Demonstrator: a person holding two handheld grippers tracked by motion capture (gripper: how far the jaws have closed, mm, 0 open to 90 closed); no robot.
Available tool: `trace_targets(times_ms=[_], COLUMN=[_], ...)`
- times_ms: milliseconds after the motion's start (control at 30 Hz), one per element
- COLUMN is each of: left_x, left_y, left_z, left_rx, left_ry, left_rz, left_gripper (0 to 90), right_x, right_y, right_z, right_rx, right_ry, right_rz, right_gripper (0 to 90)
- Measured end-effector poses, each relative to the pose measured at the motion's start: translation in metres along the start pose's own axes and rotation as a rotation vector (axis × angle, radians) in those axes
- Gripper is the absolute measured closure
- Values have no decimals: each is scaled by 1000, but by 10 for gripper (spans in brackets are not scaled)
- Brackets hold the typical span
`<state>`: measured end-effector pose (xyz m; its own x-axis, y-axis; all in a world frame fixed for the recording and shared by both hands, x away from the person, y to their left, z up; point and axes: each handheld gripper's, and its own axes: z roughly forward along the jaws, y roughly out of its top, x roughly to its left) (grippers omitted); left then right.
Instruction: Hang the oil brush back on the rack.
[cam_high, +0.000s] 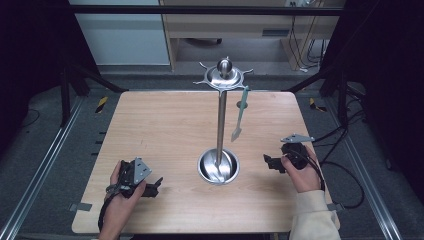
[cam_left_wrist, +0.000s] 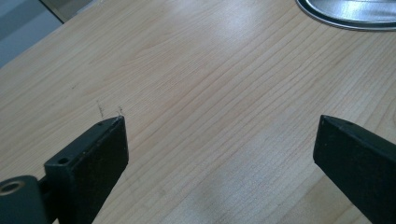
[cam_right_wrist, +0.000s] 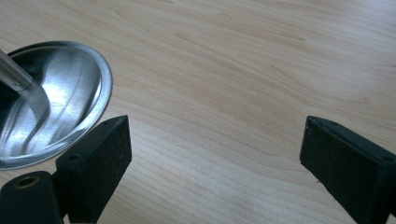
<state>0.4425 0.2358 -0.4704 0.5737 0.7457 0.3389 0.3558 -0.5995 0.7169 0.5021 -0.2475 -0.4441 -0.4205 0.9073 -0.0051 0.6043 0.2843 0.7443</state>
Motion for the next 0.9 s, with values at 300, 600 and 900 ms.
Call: trace_targets(times_ms=[300,600,900], left_x=[0,0,0], left_y=[0,0,0], left_z=[0,0,0], left_rx=[0,2,1], left_ry=[0,0,1], left_rz=[0,2,2], left_gripper=[29,29,29], right_x=[1,4,8], right_y=[-4,-8,-13], right_z=[5,12,20], right_rx=[16,36,21], right_ry=[16,33,47], right_rz=[-1,-7,-14], right_gripper=[97,98,103])
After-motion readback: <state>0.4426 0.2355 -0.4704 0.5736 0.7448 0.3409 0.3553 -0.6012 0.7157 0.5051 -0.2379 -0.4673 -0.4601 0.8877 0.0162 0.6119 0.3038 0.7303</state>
